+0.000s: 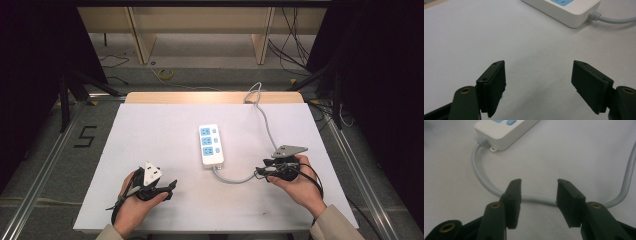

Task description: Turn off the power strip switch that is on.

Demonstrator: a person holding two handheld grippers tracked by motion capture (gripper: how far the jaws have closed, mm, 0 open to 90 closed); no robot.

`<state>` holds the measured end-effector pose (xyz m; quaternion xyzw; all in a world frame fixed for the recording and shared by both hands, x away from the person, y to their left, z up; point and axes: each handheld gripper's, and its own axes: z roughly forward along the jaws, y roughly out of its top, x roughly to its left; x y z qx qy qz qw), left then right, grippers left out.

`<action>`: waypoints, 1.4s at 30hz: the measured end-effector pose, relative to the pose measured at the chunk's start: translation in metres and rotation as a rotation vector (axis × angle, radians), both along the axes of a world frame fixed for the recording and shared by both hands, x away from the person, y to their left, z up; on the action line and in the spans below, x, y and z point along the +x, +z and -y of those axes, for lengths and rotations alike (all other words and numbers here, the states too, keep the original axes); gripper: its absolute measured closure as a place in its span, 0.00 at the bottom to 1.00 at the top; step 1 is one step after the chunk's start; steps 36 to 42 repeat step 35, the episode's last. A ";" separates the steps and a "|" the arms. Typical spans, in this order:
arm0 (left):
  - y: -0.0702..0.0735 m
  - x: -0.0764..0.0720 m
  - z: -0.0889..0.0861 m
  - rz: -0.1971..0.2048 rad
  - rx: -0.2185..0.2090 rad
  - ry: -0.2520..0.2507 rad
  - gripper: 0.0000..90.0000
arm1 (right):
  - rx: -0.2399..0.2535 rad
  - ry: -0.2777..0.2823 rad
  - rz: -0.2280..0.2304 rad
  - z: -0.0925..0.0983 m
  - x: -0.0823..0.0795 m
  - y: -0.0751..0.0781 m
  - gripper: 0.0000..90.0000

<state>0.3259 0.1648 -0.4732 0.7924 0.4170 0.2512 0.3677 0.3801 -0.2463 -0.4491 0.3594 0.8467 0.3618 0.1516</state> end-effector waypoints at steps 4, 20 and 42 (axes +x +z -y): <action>0.000 0.000 0.000 -0.001 0.000 0.001 0.30 | 0.017 -0.009 0.011 0.005 -0.006 -0.002 0.58; -0.001 0.000 -0.003 -0.010 0.002 0.007 0.30 | 0.068 -0.027 0.033 0.023 -0.027 -0.017 0.50; -0.004 0.004 -0.003 -0.013 0.007 0.005 0.29 | 0.094 -0.034 0.080 0.026 -0.036 -0.020 0.48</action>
